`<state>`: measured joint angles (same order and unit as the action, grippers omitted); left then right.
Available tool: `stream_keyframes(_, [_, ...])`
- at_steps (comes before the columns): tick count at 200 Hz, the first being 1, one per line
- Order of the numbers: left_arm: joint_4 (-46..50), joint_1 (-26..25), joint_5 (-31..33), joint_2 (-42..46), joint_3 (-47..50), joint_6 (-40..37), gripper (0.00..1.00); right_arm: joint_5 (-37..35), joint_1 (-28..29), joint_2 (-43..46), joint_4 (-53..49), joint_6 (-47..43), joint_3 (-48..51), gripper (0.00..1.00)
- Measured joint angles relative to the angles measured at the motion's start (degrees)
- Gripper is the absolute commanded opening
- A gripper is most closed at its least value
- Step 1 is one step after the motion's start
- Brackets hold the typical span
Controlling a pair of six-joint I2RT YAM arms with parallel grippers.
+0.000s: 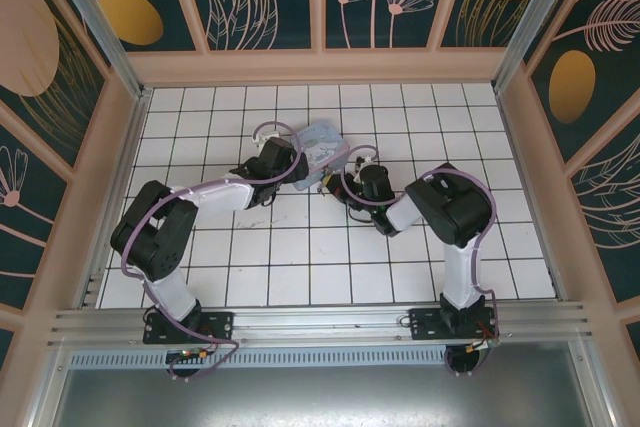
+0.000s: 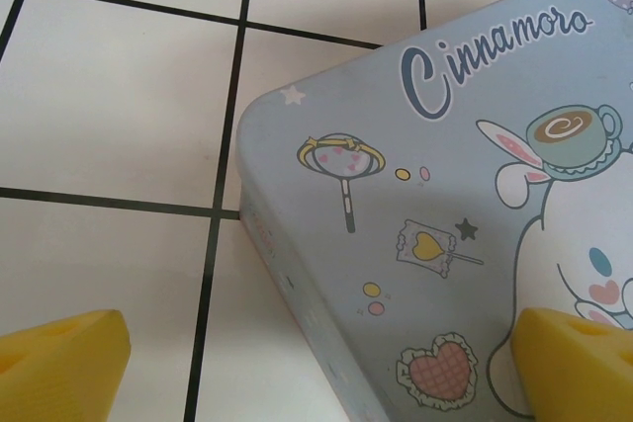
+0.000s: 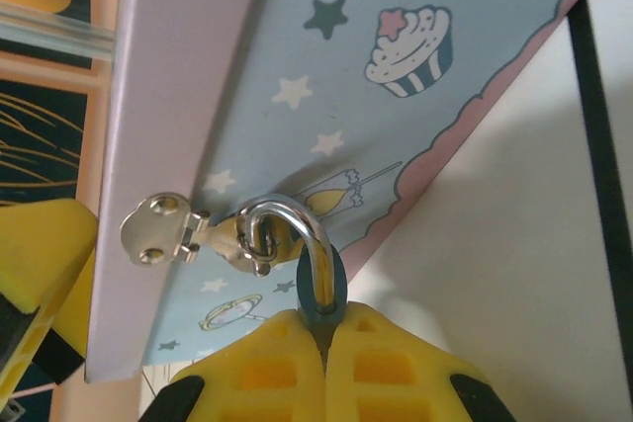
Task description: Unlock the padlock with the key
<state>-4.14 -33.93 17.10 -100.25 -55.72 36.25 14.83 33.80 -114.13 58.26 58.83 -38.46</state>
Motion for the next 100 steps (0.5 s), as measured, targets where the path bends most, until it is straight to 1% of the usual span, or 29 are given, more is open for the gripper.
stream_keyframes(70, [-0.8, 0.0, -0.2, -0.2, 0.2, 0.0, 0.99, 0.0, -0.3, -1.9, 3.5, 4.2, 0.0, 0.00])
stream_keyframes(100, [-1.7, -0.2, -0.4, -0.6, 0.2, 0.0, 0.99, 0.0, -0.9, -3.7, 8.5, 7.8, 0.8, 0.00])
